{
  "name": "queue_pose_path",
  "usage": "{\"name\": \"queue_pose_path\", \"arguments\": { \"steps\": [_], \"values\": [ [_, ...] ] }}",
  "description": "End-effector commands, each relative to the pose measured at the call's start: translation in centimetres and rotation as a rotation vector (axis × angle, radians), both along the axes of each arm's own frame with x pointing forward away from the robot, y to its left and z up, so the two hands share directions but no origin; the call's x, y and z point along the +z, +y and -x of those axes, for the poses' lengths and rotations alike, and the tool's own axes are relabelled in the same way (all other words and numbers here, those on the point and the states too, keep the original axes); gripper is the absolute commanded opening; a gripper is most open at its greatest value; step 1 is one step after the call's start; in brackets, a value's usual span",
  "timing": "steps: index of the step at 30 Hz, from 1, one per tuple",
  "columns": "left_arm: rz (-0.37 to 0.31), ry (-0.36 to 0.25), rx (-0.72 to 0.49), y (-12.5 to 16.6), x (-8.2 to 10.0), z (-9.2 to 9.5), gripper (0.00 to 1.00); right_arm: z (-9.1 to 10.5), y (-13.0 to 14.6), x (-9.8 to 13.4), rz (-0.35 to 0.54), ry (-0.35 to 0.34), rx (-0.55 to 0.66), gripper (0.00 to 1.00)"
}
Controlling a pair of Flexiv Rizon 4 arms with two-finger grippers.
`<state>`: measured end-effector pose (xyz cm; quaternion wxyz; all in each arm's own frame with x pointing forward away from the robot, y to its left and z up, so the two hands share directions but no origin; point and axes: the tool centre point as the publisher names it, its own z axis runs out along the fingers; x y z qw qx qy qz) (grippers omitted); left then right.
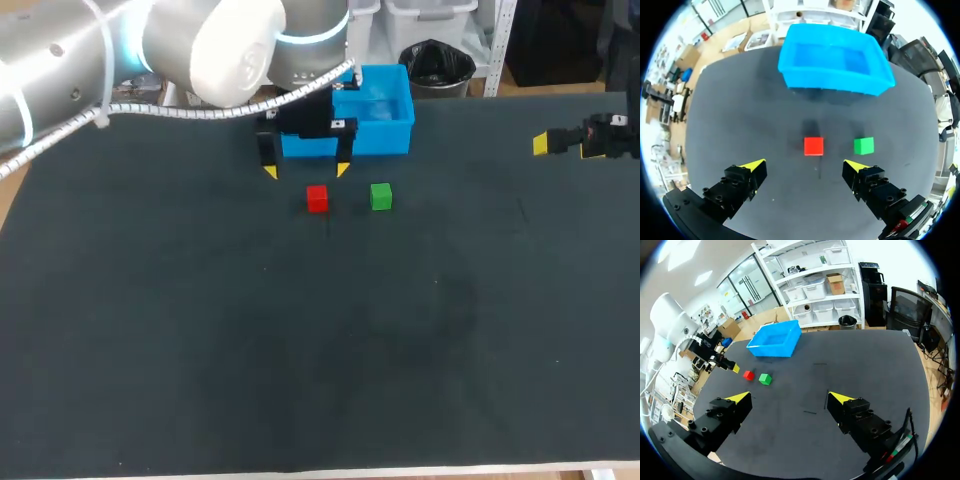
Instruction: Use the left arm to pick the red cube and place it into the blue plastic box first, then use the right arm to grasp the green cube and put it into the same blue plastic box after the first action is fully finished.
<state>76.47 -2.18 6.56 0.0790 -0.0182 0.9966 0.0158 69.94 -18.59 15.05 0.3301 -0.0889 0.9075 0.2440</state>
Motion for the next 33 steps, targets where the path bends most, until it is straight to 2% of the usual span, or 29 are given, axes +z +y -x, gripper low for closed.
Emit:
{"name": "queue_pose_path", "arguments": {
  "steps": [1, 22, 33],
  "values": [
    [-0.014, 0.021, 0.004, -0.9, -1.1, -1.2, 1.00, 0.0, 0.0, 0.0, 0.000, 0.000, 0.000, 1.00],
    [-0.019, 0.065, 0.022, -0.8, -5.5, -2.5, 1.00, 0.0, 0.0, 0.0, 0.000, 0.000, 0.000, 1.00],
    [-0.035, 0.084, 0.024, -0.4, -7.0, -2.7, 1.00, 0.0, 0.0, 0.0, 0.000, 0.000, 0.000, 1.00]
  ]
}}
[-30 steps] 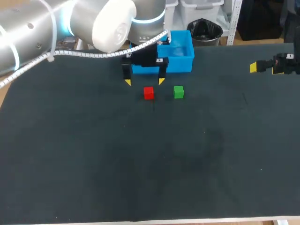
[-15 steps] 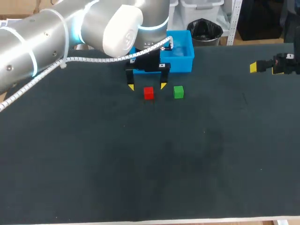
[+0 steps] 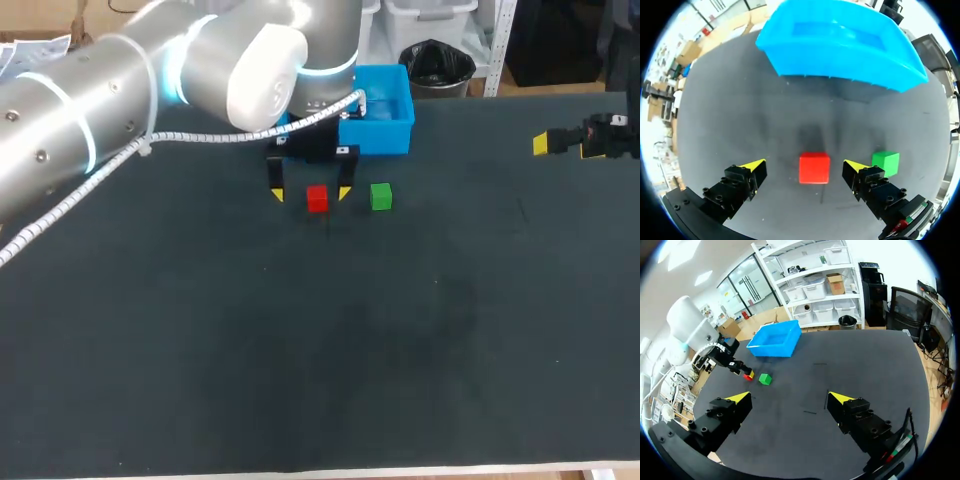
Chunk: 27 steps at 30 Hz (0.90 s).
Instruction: Use the left arm to pick the red cube and place it into the blue plastic box first, then use the right arm to grasp the green cube and put it into the same blue plastic box after the first action is fully finished.
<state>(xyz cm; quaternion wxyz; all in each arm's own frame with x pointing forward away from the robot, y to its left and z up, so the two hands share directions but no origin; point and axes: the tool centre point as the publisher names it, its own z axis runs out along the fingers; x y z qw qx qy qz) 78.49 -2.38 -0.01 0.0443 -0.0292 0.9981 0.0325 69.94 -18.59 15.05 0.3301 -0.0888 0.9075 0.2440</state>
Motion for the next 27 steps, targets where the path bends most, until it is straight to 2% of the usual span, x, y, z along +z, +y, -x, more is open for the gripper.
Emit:
{"name": "queue_pose_path", "arguments": {
  "steps": [1, 10, 11, 12, 15, 20, 27],
  "values": [
    [-0.004, 0.016, -0.001, -0.2, -0.6, -0.7, 1.00, 0.0, 0.0, 0.0, 0.000, 0.000, 0.000, 1.00],
    [-0.009, 0.026, 0.008, -0.4, -1.7, -0.8, 1.00, 0.0, 0.0, 0.0, 0.000, 0.000, 0.000, 1.00],
    [-0.009, 0.028, 0.009, -0.4, -1.8, -0.8, 0.93, 0.0, 0.0, 0.0, 0.000, 0.000, 0.000, 1.00],
    [-0.009, 0.029, 0.010, -0.4, -1.9, -0.8, 0.62, 0.0, 0.0, 0.0, 0.000, 0.000, 0.000, 1.00],
    [-0.009, 0.031, 0.013, -0.5, -1.9, -0.7, 0.00, 0.0, 0.0, 0.0, 0.000, 0.000, 0.000, 1.00],
    [-0.009, 0.029, 0.015, -0.3, -1.6, -0.3, 0.00, 0.0, 0.0, 0.0, 0.000, 0.000, 0.000, 1.00],
    [-0.009, -0.001, 0.007, 0.4, 0.2, 0.0, 0.00, 0.0, 0.0, 0.0, 0.000, 0.000, 0.000, 1.00]
  ]
}}
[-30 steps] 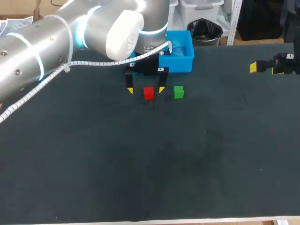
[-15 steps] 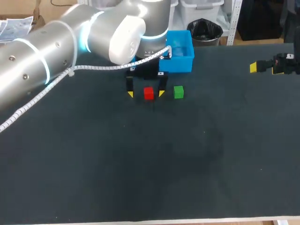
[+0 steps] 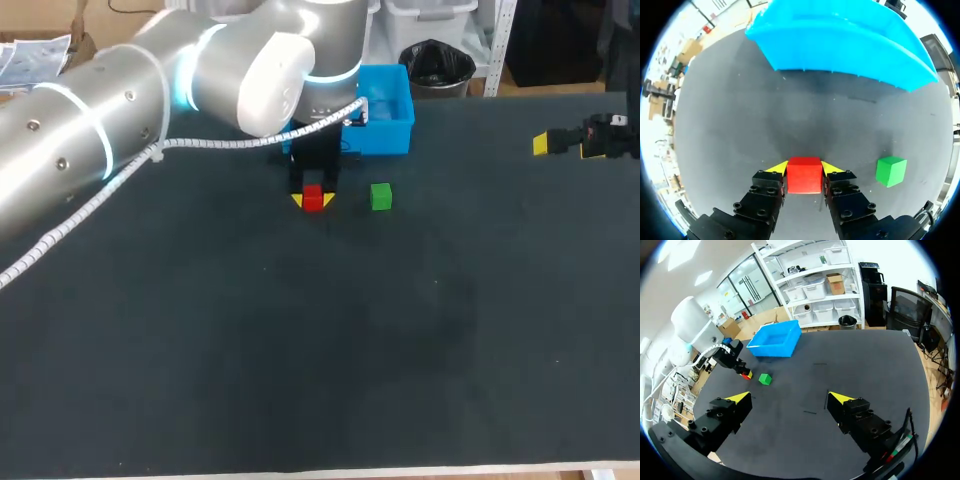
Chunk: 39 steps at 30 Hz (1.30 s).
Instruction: Use the left arm to pick the red cube and place it into the blue plastic box first, then use the right arm to grasp the green cube and put it into the same blue plastic box after the first action is fully finished.
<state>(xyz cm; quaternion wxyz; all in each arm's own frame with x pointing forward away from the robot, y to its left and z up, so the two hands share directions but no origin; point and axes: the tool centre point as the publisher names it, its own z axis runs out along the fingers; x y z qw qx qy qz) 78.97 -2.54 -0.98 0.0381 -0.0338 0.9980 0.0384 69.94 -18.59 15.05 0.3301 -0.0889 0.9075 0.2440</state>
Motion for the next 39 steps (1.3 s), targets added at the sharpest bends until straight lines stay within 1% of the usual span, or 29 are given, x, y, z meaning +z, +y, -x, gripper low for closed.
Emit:
{"name": "queue_pose_path", "arguments": {
  "steps": [1, 2, 8, 16, 19, 21, 26, 28, 32, 39],
  "values": [
    [0.001, -0.017, -0.005, 0.7, 1.5, 0.5, 0.00, 0.0, 0.0, 0.0, 0.000, 0.000, 0.000, 1.00],
    [0.000, -0.021, -0.006, 0.8, 1.8, 0.6, 0.00, 0.0, 0.0, 0.0, 0.000, 0.000, 0.000, 1.00],
    [0.012, -0.068, -0.017, 1.7, 4.9, 0.6, 0.00, 0.0, 0.0, 0.0, 0.000, 0.000, 0.000, 1.00],
    [0.089, -0.151, -0.025, 2.0, 9.8, 0.2, 0.00, 0.0, 0.0, 0.0, 0.000, 0.000, 0.000, 1.00],
    [0.116, -0.176, -0.031, 1.9, 11.4, -0.1, 0.00, 0.0, 0.0, 0.0, 0.000, 0.000, 0.000, 1.00],
    [0.122, -0.185, -0.036, 1.7, 12.2, -0.4, 0.00, 0.0, 0.0, 0.0, 0.000, 0.000, 0.000, 1.00],
    [0.143, -0.217, -0.045, 1.4, 13.6, -1.2, 0.00, 0.0, 0.0, 0.0, 0.000, 0.000, 0.000, 1.00],
    [0.143, -0.226, -0.047, 1.2, 13.7, -1.6, 0.00, 0.0, 0.0, 0.0, 0.000, 0.000, 0.000, 1.00],
    [0.154, -0.239, -0.035, 0.7, 13.9, -2.9, 0.00, 0.0, 0.0, 0.0, 0.000, 0.000, 0.000, 1.00],
    [0.196, -0.281, -0.009, -0.3, 15.0, -5.5, 0.00, 0.0, 0.0, 0.0, 0.000, 0.000, 0.000, 1.00]
  ]
}}
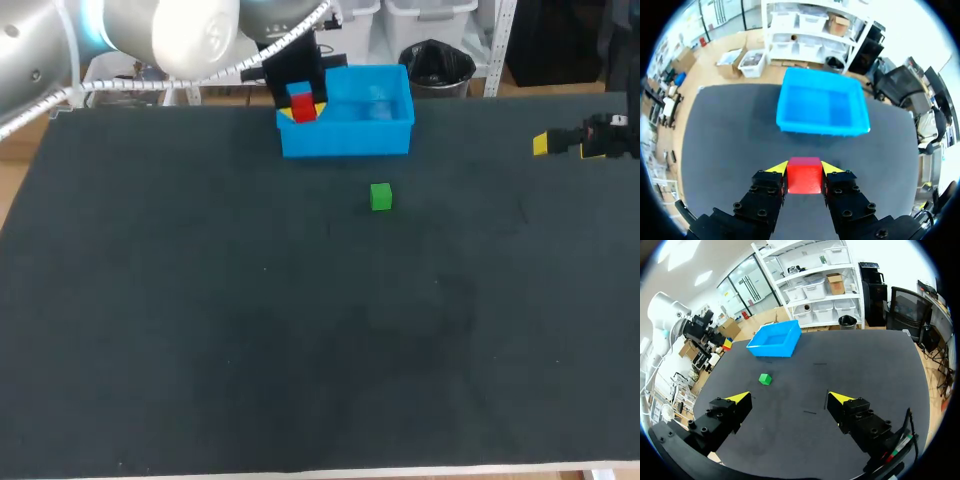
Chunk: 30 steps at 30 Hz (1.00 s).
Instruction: Use the left arm to pick the red cube and place it into the blue plastic box first, then use the right arm to grasp the green cube and put it into the same blue plastic box after the first action is fully finished.
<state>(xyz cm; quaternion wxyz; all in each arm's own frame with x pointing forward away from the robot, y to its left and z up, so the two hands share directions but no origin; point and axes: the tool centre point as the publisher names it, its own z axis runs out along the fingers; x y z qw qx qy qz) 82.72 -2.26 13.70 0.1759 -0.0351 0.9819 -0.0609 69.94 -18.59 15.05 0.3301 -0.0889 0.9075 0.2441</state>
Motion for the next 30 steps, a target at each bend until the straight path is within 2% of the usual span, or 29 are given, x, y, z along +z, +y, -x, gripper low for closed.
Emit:
{"name": "queue_pose_path", "arguments": {
  "steps": [1, 8, 14, 23, 30],
  "values": [
    [0.014, -0.001, 0.008, -0.7, 0.5, -2.1, 0.00, 0.0, 0.0, 0.0, 0.000, 0.000, 0.000, 1.00],
    [0.065, -0.032, 0.044, -1.2, 1.9, -4.9, 0.00, 0.0, 0.0, 0.0, 0.000, 0.000, 0.000, 1.00],
    [0.105, -0.035, 0.062, -1.4, 2.5, -6.8, 0.00, 0.0, 0.0, 0.0, 0.000, 0.000, 0.000, 1.00],
    [0.203, 0.011, 0.063, -2.1, 2.2, -9.0, 0.00, 0.0, 0.0, 0.0, 0.000, 0.000, 0.000, 1.00],
    [0.241, 0.032, 0.061, -2.5, 1.1, -10.8, 0.00, 0.0, 0.0, 0.0, 0.000, 0.000, 0.000, 1.00]
  ]
}}
